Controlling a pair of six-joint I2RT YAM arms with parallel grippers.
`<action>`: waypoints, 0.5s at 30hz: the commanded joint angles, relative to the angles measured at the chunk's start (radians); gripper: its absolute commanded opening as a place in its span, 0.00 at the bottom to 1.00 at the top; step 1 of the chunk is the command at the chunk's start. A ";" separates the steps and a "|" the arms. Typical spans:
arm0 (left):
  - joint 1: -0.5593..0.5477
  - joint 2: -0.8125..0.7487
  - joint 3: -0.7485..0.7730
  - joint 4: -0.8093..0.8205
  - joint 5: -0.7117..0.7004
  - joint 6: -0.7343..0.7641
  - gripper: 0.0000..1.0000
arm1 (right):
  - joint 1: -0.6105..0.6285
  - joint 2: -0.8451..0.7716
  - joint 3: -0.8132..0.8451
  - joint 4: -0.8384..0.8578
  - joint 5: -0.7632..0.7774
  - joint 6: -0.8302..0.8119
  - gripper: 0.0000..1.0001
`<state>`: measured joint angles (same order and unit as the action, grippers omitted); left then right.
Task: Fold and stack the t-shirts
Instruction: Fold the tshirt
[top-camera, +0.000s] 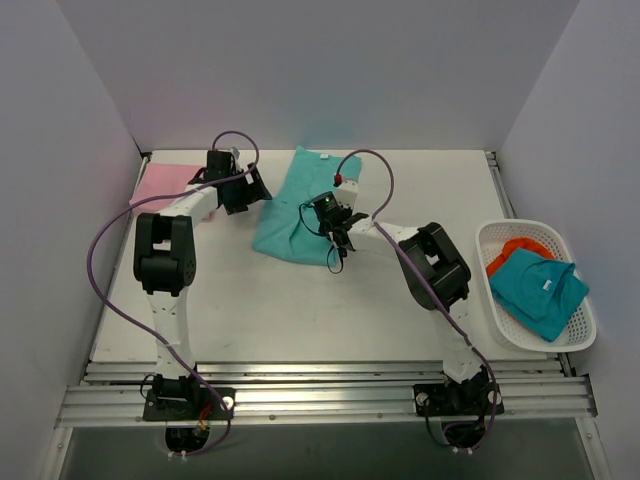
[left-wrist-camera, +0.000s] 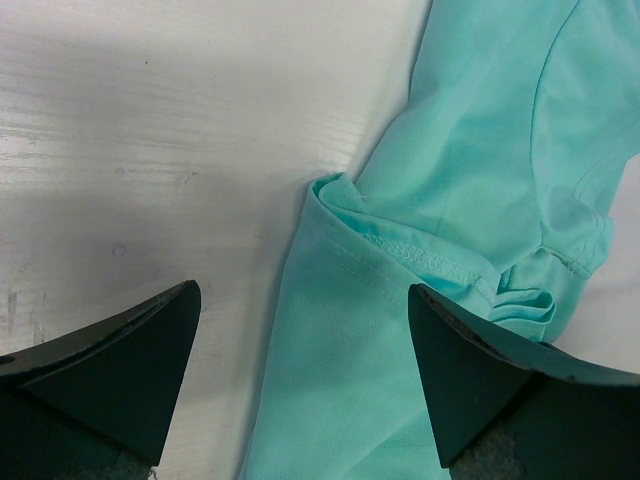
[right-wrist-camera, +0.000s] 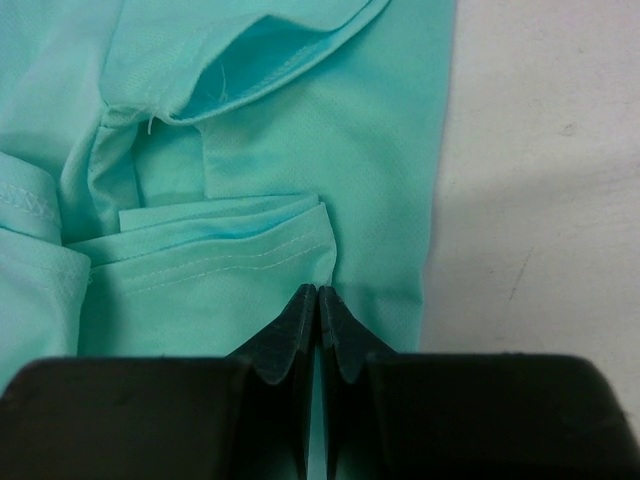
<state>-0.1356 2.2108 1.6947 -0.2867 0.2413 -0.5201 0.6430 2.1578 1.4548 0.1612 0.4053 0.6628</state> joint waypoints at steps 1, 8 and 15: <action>0.010 0.003 0.013 0.041 0.016 -0.006 0.94 | 0.000 -0.070 -0.025 0.005 0.043 -0.014 0.00; 0.010 0.000 0.011 0.041 0.016 -0.006 0.94 | -0.016 -0.147 -0.073 -0.009 0.089 -0.017 0.00; 0.010 -0.002 0.010 0.043 0.016 -0.004 0.94 | -0.016 -0.167 -0.088 -0.035 0.130 -0.009 0.00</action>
<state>-0.1356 2.2108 1.6947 -0.2863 0.2440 -0.5201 0.6353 2.0510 1.3808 0.1532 0.4713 0.6540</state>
